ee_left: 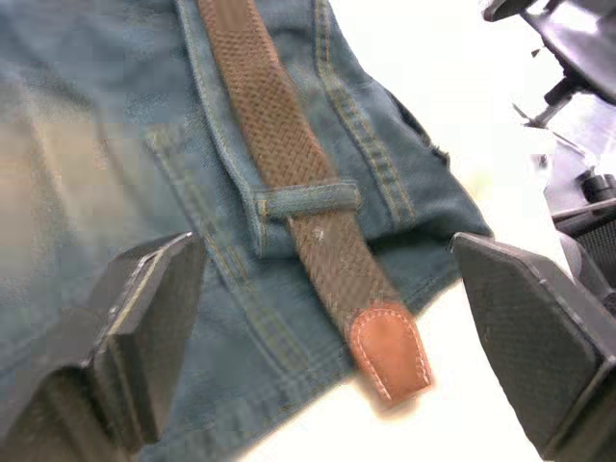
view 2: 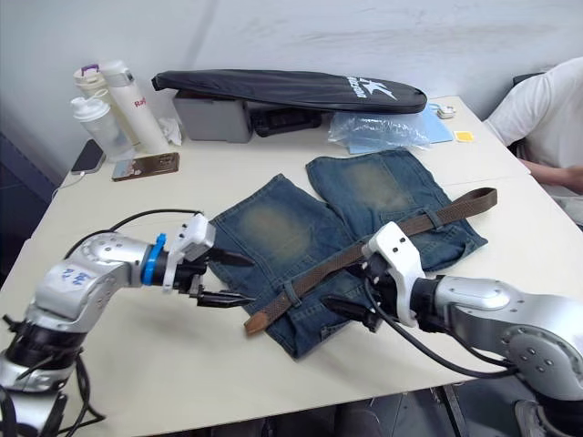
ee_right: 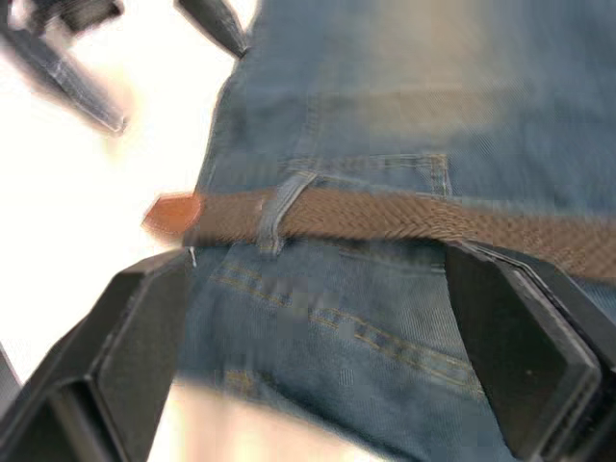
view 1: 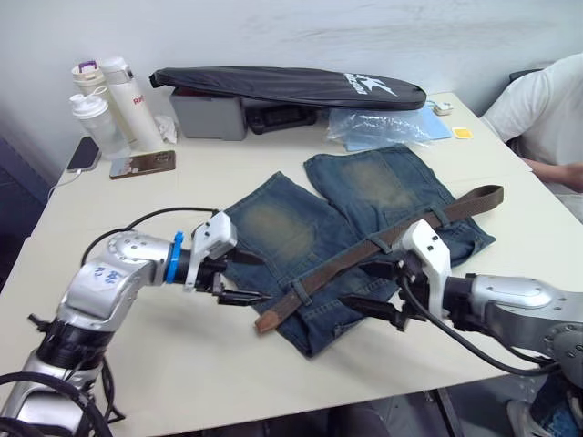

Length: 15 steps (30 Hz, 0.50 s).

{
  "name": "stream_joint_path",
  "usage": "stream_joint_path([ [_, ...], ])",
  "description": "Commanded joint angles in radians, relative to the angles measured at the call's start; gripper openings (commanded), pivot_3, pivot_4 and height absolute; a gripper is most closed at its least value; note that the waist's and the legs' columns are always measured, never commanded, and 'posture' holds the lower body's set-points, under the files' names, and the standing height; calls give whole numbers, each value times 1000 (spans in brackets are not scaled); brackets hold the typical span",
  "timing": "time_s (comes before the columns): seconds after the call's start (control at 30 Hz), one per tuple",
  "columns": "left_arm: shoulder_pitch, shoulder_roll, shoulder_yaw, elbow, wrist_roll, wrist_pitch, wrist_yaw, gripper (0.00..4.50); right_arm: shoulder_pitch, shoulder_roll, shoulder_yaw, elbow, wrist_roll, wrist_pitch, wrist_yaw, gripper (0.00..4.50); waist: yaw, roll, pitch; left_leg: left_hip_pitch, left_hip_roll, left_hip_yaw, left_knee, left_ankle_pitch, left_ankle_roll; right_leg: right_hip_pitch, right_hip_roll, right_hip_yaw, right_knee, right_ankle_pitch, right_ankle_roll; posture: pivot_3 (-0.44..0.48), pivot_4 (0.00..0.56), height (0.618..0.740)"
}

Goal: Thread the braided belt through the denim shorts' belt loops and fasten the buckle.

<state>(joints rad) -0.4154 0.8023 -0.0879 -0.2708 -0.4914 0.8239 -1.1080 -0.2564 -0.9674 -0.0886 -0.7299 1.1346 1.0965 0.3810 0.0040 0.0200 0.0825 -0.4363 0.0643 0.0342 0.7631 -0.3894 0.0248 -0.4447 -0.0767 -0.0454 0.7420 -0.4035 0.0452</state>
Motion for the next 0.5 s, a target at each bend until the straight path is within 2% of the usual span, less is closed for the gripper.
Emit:
stream_joint_path([
  [0.03,82,136,64,-144,-95,319,57,4500,-26,-173,52,-10,-174,-118,291,4407,-2,-4,3,5,0,-1,-5,0,0,2,-1,0,-4,0,0,0,150,622],
  [0.17,98,102,144,-158,-208,514,117,4500,-52,-206,104,26,-297,-225,420,4407,0,-4,15,25,2,-5,-14,0,-7,17,-2,0,-13,0,0,0,150,622],
  [0.27,86,0,212,-155,-259,677,206,4500,-76,-192,139,41,-362,-271,470,4407,12,-4,16,26,2,-8,-14,1,-14,17,-3,0,-13,0,0,0,150,622],
  [0.33,79,-88,252,-95,-308,773,309,4500,-97,-175,164,53,-404,-292,482,4407,19,-4,16,26,1,-8,-13,4,-22,18,-4,2,-12,0,0,0,150,622],
  [0.4,83,-168,286,0,-362,791,451,4500,-110,-158,177,61,-421,-293,488,4407,22,-4,16,26,1,-8,-13,5,-24,18,-5,4,-12,1,3,0,150,622],
  [0.5,94,-182,276,32,-475,791,568,4500,-122,-136,181,70,-432,-277,493,4407,22,-5,17,26,1,-8,-12,5,-25,18,-5,5,-12,3,6,0,150,622],
])
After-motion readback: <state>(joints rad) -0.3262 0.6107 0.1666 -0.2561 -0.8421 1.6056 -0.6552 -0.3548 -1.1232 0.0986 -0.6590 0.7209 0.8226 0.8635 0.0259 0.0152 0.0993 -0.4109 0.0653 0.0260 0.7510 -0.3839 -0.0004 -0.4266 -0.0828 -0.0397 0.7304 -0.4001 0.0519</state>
